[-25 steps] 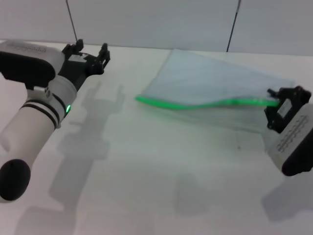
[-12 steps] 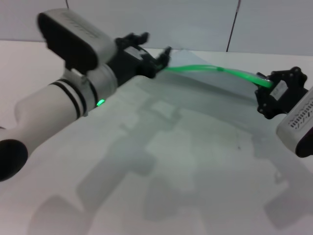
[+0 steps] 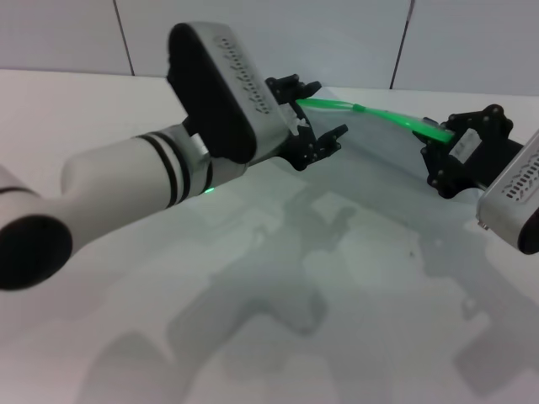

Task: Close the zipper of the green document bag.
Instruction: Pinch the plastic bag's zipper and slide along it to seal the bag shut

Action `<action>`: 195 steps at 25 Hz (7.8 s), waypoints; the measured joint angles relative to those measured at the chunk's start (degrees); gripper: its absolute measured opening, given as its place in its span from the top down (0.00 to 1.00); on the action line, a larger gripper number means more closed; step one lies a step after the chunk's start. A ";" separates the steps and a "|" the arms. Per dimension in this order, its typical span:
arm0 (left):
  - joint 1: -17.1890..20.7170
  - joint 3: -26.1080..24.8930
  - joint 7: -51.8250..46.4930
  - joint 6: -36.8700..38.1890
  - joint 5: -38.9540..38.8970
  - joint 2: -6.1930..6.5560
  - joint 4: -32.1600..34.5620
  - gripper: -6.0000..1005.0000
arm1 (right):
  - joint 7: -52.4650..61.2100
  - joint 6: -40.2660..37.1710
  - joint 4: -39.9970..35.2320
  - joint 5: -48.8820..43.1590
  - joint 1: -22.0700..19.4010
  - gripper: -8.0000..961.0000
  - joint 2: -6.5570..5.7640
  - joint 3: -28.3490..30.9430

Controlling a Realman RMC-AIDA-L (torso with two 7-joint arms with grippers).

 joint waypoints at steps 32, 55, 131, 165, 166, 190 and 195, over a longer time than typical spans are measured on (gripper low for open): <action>0.22 -10.08 23.75 -18.55 0.57 -6.74 -3.27 0.40 | 1.03 -2.31 2.43 0.05 2.72 0.94 0.00 -0.80; -1.53 -13.92 27.22 -22.40 0.57 -8.92 -0.93 0.59 | 0.97 -2.83 0.34 1.35 2.78 0.94 -0.08 -1.60; -3.30 -18.56 28.19 -17.56 -0.11 -10.74 7.25 0.82 | 0.78 -4.43 -5.54 1.38 0.46 0.94 -0.09 -1.99; 0.20 -14.00 28.73 -14.37 -1.20 -10.74 0.99 0.52 | 1.09 -5.74 -4.01 1.37 1.41 0.94 -0.09 -0.10; 0.14 -13.91 28.73 -14.34 -1.23 -10.74 1.10 0.53 | 1.08 -5.74 -4.05 1.38 1.41 0.94 -0.09 -0.12; -1.04 -12.23 28.65 -13.46 -1.55 -10.84 1.72 0.58 | 0.70 -5.83 -5.18 1.23 1.30 0.94 -0.09 -1.16; -0.67 -12.22 28.14 -13.43 -1.61 -10.84 1.67 0.68 | 0.70 -5.83 -4.93 1.19 1.33 0.94 -0.08 -1.09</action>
